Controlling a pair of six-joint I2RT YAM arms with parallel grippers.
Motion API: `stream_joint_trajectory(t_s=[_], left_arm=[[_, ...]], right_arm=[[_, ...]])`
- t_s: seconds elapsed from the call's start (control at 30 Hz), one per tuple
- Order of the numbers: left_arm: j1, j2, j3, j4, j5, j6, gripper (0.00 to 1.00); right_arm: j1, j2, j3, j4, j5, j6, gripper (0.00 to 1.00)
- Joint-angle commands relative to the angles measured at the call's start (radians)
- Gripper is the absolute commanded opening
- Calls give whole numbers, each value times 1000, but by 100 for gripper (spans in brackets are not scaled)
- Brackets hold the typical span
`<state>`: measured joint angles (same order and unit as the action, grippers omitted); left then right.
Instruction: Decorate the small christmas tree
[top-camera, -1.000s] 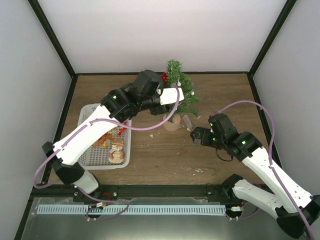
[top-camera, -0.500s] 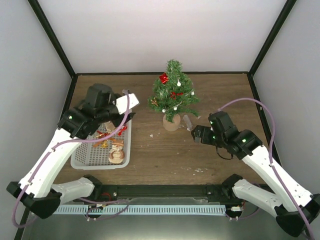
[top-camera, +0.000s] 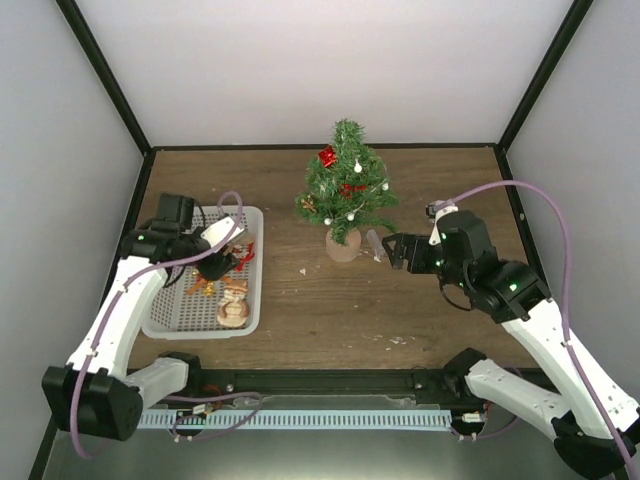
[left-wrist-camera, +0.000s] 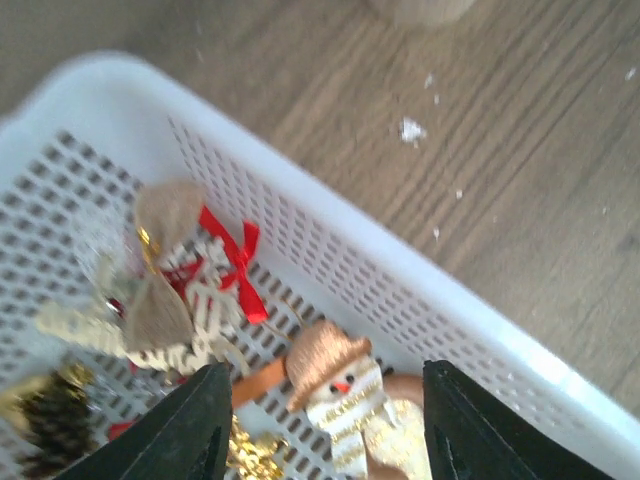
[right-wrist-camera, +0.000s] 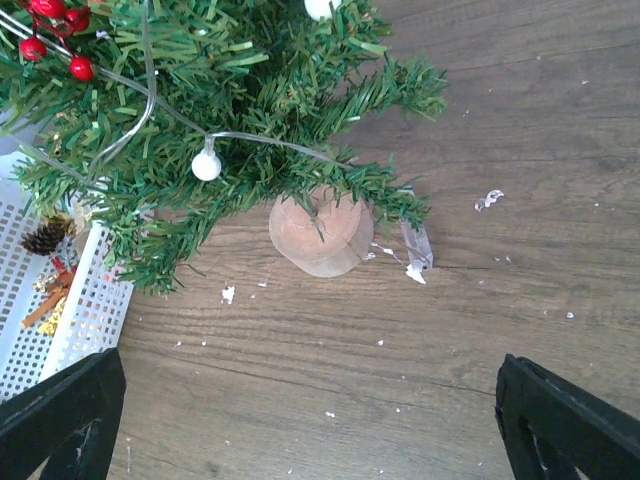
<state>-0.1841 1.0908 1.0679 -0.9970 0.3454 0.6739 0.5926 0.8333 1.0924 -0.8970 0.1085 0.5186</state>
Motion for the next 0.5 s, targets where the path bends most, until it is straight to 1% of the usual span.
stream_joint_trajectory(t_s=[0.0,0.07,0.23,0.47], left_arm=[[82,53,-62,-29,91,48,50],[104,90,-79,-19,94,44,46],[149,211,-101,6,78,49,40],[278,353,-98,-3,90,70,32]], right_arm=[[-7,-4,-10,4,-33,13,94],[-7,-5,-22,6,-44,29,94],[-7,-1,-39,16,-68,41,94],[-7,-1,-55,17,-89,50,94]])
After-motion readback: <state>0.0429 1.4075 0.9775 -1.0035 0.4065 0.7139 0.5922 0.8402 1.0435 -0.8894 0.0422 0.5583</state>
